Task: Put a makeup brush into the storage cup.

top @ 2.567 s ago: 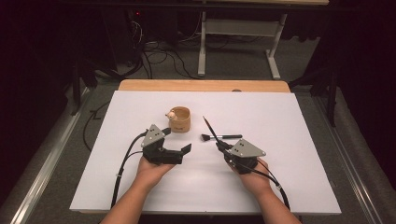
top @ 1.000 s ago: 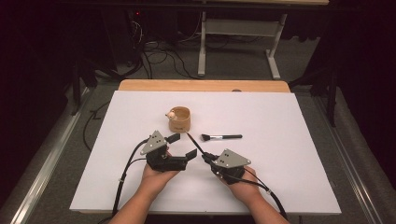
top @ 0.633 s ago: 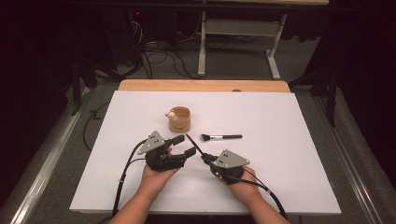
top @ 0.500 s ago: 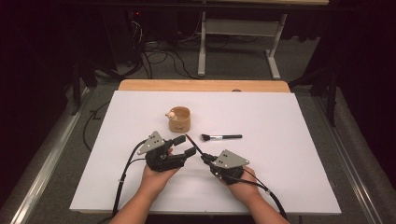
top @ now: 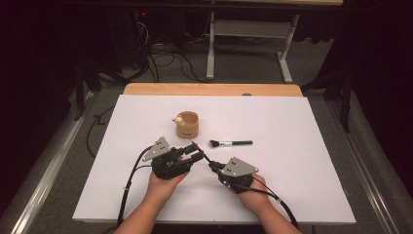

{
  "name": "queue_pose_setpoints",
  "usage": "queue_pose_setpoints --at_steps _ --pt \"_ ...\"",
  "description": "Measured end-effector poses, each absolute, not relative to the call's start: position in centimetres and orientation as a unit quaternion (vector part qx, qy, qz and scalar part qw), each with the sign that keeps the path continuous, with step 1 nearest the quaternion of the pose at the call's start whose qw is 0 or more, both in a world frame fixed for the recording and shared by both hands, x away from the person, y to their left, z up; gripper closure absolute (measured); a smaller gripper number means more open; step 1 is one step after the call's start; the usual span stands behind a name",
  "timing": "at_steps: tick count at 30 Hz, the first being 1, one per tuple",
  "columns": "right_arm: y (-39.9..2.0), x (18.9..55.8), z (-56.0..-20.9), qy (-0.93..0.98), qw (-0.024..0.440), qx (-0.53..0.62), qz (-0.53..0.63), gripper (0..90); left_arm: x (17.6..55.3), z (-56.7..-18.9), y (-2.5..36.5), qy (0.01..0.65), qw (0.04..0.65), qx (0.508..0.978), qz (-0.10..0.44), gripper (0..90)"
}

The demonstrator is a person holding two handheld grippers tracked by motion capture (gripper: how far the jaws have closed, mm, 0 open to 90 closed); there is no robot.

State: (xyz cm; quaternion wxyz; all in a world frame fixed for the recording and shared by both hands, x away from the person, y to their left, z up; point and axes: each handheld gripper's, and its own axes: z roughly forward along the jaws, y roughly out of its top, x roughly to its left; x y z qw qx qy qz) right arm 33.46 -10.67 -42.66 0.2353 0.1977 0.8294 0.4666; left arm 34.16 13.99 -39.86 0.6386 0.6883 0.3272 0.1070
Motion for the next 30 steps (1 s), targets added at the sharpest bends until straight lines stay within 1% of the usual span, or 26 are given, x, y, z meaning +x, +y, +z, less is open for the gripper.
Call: queue_pose_setpoints --at_steps 17,30 --pt "-10.52 33.44 -42.72 0.831 0.241 0.187 0.465 87.5 34.0 -39.61 14.24 0.318 0.648 0.684 0.105 71.5" --pt "-10.36 33.37 -42.78 0.832 0.242 0.184 0.463 87.5 33.95 -39.64 14.19 0.314 0.648 0.686 0.106 74.8"
